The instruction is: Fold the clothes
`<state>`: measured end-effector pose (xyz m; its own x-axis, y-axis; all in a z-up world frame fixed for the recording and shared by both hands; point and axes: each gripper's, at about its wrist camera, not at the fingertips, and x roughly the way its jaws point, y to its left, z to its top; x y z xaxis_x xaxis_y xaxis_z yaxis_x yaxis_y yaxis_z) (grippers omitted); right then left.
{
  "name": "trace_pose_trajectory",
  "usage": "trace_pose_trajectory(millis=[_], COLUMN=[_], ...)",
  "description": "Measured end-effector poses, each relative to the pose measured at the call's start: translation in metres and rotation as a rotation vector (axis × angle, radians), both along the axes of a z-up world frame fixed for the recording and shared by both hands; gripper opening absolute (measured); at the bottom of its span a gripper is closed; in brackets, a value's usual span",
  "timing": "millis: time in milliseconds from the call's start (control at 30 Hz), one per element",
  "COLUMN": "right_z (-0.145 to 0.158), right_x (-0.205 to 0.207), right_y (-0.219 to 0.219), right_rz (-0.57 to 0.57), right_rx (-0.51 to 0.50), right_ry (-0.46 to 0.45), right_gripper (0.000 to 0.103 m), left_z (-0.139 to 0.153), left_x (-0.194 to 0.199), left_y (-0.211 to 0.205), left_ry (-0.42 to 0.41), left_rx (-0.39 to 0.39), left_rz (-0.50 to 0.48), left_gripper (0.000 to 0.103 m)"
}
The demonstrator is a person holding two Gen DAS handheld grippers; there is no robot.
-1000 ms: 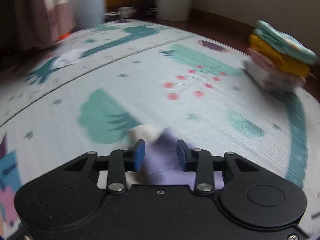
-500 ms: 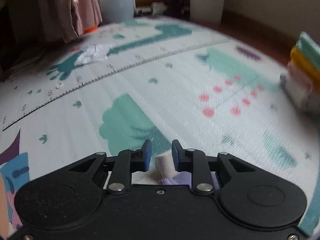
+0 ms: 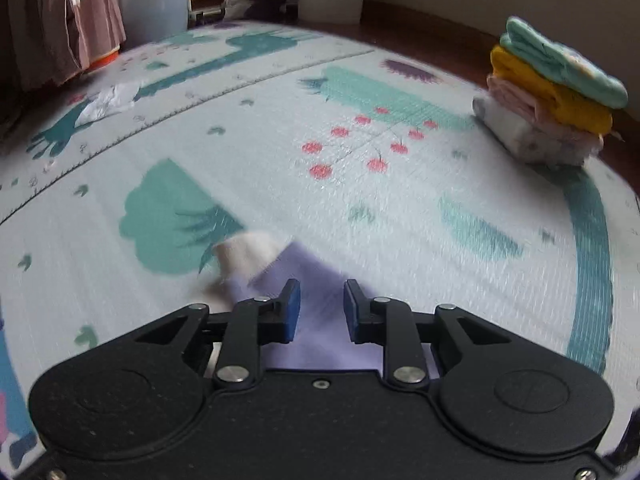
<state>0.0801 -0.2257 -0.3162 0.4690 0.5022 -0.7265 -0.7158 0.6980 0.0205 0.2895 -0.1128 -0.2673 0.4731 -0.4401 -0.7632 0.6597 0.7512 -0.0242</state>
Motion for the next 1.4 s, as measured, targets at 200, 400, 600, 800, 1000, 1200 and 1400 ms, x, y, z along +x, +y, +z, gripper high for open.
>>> trace_pose_trajectory(millis=[200,400,600,800,1000,1200,1400], right_z=[-0.005,-0.001,0.000,0.004,-0.002,0.016,0.010], right_x=[0.000,-0.008,-0.006,-0.005,0.001,0.006,0.033], right_y=[0.003,-0.003,-0.003,-0.004,-0.005,-0.001,0.016], right_rz=[0.021,0.017,0.021,0.007,0.019,0.017,0.072], right_rx=[-0.024,-0.016,-0.027,-0.018,-0.034,-0.003,-0.041], right_ry=[0.027,0.006,0.015,-0.025,0.021,-0.078,-0.101], right_gripper=[0.040,0.039,0.041,0.041,0.043,0.042,0.043], left_z=[0.000,0.008,-0.003,-0.006,-0.011,0.013,-0.005], left_x=[0.001,-0.054,-0.079,-0.101,-0.126,-0.097,-0.034], left_y=[0.014,0.013,0.012,0.009,0.006,0.010,0.004], left_ry=[0.028,-0.033,-0.041,-0.040,-0.024,-0.066,-0.091], left_rx=[-0.033,0.027,0.113,0.139,0.183,0.120,0.174], left_rz=[0.083,-0.149,-0.160,-0.219,-0.306,-0.229,-0.127], left_gripper=[0.022,0.022,0.022,0.027,0.046,0.035,0.028])
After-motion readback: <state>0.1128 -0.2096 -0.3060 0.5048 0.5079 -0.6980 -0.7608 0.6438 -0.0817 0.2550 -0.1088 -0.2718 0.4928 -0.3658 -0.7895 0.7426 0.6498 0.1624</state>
